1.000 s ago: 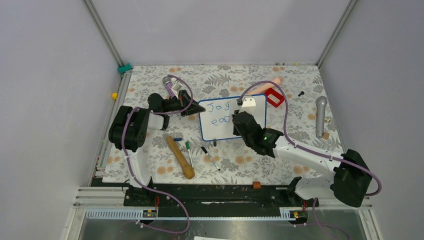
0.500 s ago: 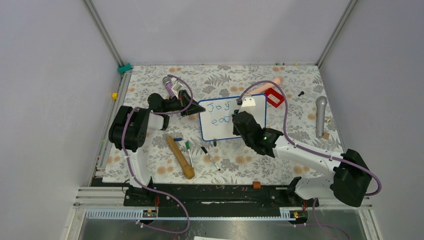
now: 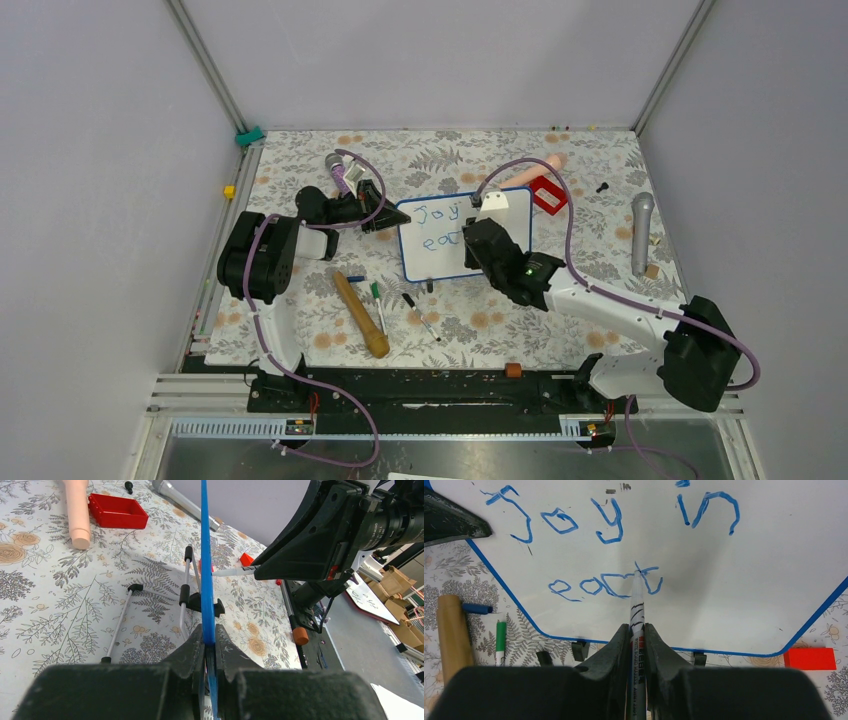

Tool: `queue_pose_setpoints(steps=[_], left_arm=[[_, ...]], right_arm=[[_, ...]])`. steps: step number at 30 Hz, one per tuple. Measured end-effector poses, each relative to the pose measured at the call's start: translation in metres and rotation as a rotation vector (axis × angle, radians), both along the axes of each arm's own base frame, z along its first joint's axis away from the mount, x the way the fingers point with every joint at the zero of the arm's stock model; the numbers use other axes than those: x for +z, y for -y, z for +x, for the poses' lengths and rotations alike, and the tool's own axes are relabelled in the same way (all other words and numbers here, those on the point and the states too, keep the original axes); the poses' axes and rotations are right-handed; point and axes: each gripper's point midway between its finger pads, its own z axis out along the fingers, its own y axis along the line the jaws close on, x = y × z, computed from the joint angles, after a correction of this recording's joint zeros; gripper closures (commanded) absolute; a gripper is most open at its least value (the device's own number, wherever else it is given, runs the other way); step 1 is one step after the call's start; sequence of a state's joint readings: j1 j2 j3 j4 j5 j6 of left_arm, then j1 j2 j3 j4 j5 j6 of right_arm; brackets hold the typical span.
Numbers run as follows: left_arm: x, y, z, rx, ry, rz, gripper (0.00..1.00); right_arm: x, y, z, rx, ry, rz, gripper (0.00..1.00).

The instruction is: Write a sentence on the whiteboard

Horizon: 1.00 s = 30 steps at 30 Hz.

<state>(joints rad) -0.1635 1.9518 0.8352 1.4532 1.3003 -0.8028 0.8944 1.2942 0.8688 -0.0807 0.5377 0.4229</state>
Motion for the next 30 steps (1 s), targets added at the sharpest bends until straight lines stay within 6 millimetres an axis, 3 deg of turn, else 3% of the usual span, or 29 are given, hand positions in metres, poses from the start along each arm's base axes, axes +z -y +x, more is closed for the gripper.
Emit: queue_pose_setpoints(steps=[24,30], left_arm=[[0.0,0.0,0.0,0.0,0.002,0.0,1.0],[0.0,0.0,0.0,-0.001,0.003,0.0,1.0]], right_arm=[[-0.014,0.01,-0.01,-0.022,-0.07,-0.048,1.0],[0.002,0.005,-0.004,-0.007,-0.046,-0.048,1.0]])
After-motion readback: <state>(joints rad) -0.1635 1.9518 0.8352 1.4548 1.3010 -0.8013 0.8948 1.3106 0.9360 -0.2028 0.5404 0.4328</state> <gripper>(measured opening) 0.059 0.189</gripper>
